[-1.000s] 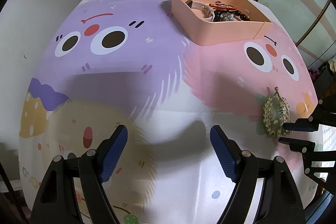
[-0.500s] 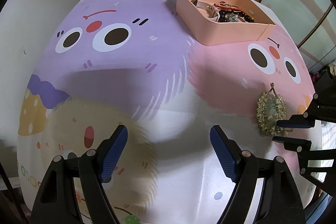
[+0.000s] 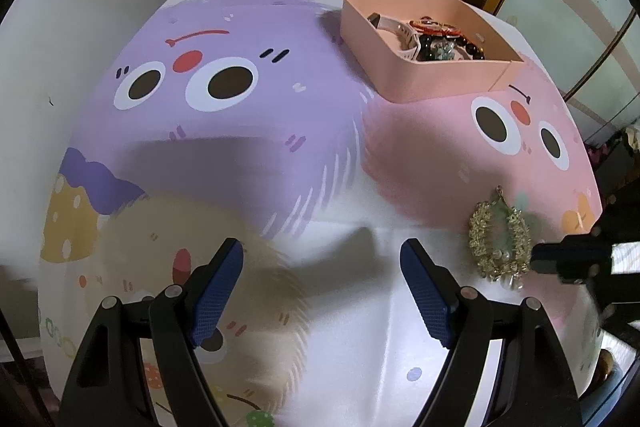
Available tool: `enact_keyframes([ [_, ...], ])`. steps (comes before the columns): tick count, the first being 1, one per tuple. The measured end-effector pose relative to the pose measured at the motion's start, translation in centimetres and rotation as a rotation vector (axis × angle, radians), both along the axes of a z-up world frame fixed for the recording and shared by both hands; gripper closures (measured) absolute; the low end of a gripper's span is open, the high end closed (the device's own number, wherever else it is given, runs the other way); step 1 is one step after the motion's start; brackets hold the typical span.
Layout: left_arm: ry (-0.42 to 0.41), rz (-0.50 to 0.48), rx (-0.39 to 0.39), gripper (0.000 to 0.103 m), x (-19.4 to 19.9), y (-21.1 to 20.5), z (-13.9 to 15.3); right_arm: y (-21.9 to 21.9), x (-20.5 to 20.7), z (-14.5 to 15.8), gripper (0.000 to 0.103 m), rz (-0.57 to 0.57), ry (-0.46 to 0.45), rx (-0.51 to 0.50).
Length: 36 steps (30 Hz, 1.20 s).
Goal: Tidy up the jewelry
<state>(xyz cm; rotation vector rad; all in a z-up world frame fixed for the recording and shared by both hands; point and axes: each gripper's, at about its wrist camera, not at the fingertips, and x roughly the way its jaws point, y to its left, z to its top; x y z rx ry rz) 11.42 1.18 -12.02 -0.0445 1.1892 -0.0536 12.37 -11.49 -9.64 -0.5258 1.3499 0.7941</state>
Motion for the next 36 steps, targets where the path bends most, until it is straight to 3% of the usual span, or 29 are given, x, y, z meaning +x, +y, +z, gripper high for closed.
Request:
enact_keyframes([
  [6,-0.014,0.007,-0.002,0.024,0.0,0.1,0.7,-1.7,1.4,2.2,0.103,-0.119,0.028,0.127],
  [9,-0.012,0.006,-0.003,0.024,-0.1,0.1,0.6,-1.3,0.6,2.2,0.103,-0.099,0.037,0.096],
  [13,-0.008,0.006,0.000,0.024,-0.2,0.1,0.5,0.5,-1.6,0.4,0.101,0.011,-0.044,-0.009],
  [17,-0.006,0.012,-0.003,0.024,-0.2,0.2,0.4,1.3,-2.2,-0.8,0.100,0.069,-0.053,-0.044],
  [23,0.008,0.013,-0.006,0.024,0.0,0.4,-0.1,1.7,-2.4,-2.0,0.075,0.117,-0.056,-0.093],
  [30,0.019,0.015,-0.009,0.024,0.1,0.4,-0.5,2.5,-2.7,-2.8,0.075,0.171,-0.083,-0.124],
  [36,0.021,0.021,-0.013,0.024,0.1,0.6,-0.5,3.1,-2.1,-3.3,0.075,0.186,-0.040,-0.125],
])
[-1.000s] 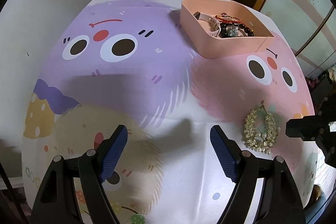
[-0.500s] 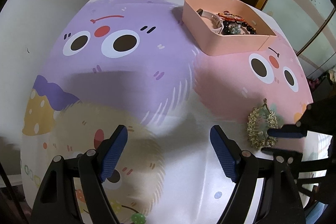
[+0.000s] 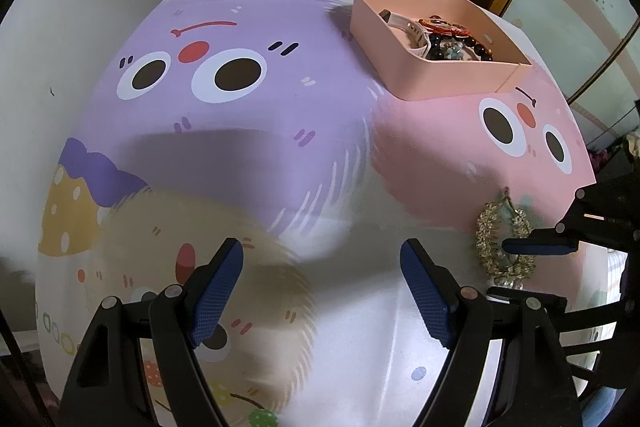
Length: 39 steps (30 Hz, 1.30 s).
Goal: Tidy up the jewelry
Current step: 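Carry the gold necklace with the right tool over the pink box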
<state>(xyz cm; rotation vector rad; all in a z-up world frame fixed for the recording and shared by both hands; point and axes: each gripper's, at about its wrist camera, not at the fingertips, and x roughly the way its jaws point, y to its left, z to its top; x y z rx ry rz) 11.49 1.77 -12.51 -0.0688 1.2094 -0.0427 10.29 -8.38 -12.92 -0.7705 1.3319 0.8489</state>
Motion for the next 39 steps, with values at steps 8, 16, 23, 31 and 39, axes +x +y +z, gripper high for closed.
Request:
enact_keyframes([
  [8,0.009,0.001,-0.008,0.024,0.2,0.0,-0.2,0.6,-0.3,-0.1,0.085,-0.023,0.016,-0.008],
  [16,-0.010,0.001,-0.005,0.024,0.3,0.3,0.4,0.0,0.4,0.9,0.094,-0.087,0.047,0.039],
  [23,-0.023,-0.002,-0.002,0.024,0.3,0.2,1.1,-2.1,1.9,3.0,0.094,-0.211,0.105,0.165],
  [31,-0.070,-0.027,0.008,0.024,1.0,-0.1,3.7,-4.9,4.6,6.4,0.094,-0.394,0.130,0.367],
  [39,-0.120,-0.058,-0.032,0.024,4.4,-0.4,8.1,-5.7,7.2,10.5,0.094,-0.571,0.014,0.504],
])
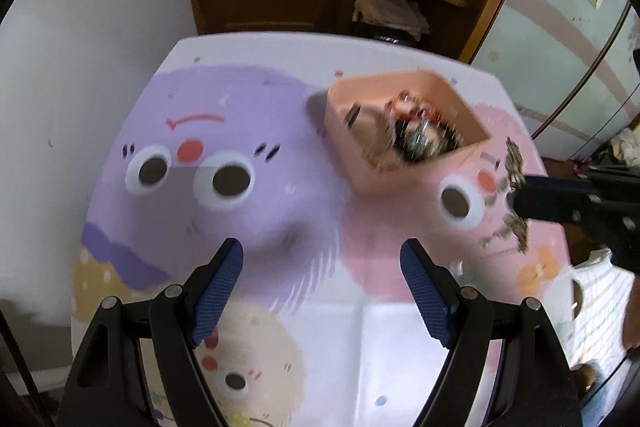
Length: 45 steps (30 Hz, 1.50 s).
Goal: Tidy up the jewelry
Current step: 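Carry the gold necklace with the right tool over the pink box, then lower the gold necklace into the box and open the right tool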
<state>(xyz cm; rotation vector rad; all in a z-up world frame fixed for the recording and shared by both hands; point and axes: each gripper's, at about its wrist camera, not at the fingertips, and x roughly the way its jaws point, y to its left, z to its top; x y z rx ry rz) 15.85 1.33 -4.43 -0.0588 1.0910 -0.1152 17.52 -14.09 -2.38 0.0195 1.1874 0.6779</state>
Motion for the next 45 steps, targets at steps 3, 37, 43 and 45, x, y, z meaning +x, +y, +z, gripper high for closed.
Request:
enact_keyframes([
  [3,-0.036,0.008,-0.004,0.023,2.1,0.1,1.8,-0.7,2.2,1.2,0.094,-0.130,-0.032,0.079],
  [37,-0.092,0.155,0.023,0.022,11.1,2.2,1.3,2.0,14.1,-9.4,0.081,-0.500,0.192,0.179],
  [43,-0.091,0.146,0.019,0.022,10.7,1.9,1.3,0.7,13.2,-8.3,0.072,-0.520,0.174,0.193],
  [45,-0.092,0.140,0.013,0.022,10.5,1.8,1.4,0.1,12.6,-7.5,0.072,-0.521,0.150,0.193],
])
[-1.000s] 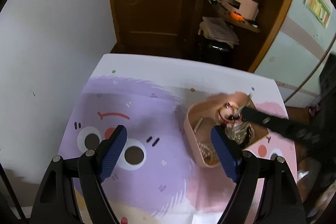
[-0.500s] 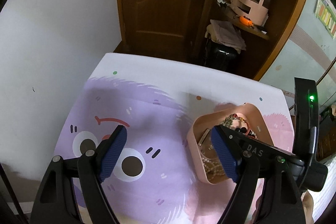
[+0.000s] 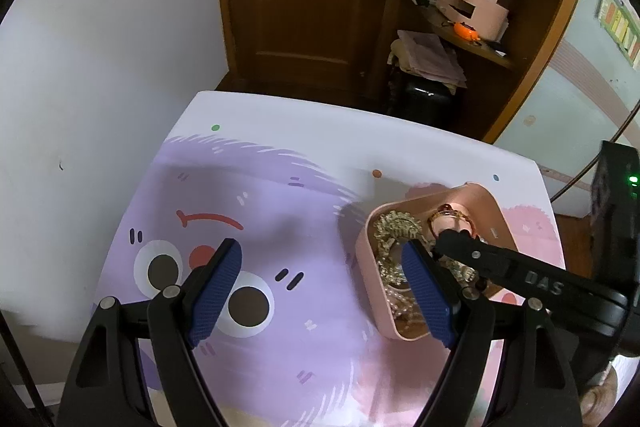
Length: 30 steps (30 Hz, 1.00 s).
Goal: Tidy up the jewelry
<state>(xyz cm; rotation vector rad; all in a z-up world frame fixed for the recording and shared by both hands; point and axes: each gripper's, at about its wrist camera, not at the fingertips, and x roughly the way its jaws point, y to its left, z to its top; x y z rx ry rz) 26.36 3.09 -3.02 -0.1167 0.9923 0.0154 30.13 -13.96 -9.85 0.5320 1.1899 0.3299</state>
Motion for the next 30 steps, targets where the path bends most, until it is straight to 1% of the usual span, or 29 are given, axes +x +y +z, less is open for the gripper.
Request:
enact_keyframes([
  [3,-0.005,-0.009,-0.006,0.022,-0.3,-0.2,0.4,-0.6,-1.0,1.2,0.071,0.004,-0.031,-0.018],
  [7,-0.014,-0.025,-0.008,0.022,-1.0,-0.9,1.2,-1.1,-2.2,2.5,0.071,0.012,-0.050,-0.055],
  [13,-0.030,-0.067,-0.006,0.022,-2.9,-2.1,2.8,-1.8,-4.3,4.7,0.071,0.006,-0.078,-0.157],
  [14,-0.033,-0.072,-0.005,0.021,-3.3,-2.3,3.0,-1.8,-4.8,5.0,0.071,0.005,-0.073,-0.184],
  [17,-0.043,-0.090,0.004,0.013,-4.9,-2.8,3.5,-1.6,-6.2,5.6,0.071,0.009,-0.075,-0.247],
  [18,-0.045,-0.095,0.005,0.012,-5.4,-2.8,3.6,-1.6,-6.9,5.9,0.071,0.010,-0.080,-0.272],
  [22,-0.046,-0.114,0.004,0.008,-7.9,-3.0,3.9,-1.6,-9.3,6.6,0.071,-0.001,-0.092,-0.309],
  [24,-0.050,-0.112,0.010,0.003,-9.3,-3.0,3.9,-1.6,-10.5,6.7,0.071,-0.010,-0.097,-0.320],
  [27,-0.058,-0.112,0.030,0.002,-11.2,-3.1,3.8,-1.5,-12.8,6.5,0.071,-0.023,-0.103,-0.364],
  [30,-0.055,-0.108,0.036,0.002,-12.9,-2.8,3.5,-1.6,-14.6,6.0,0.071,-0.037,-0.079,-0.380],
])
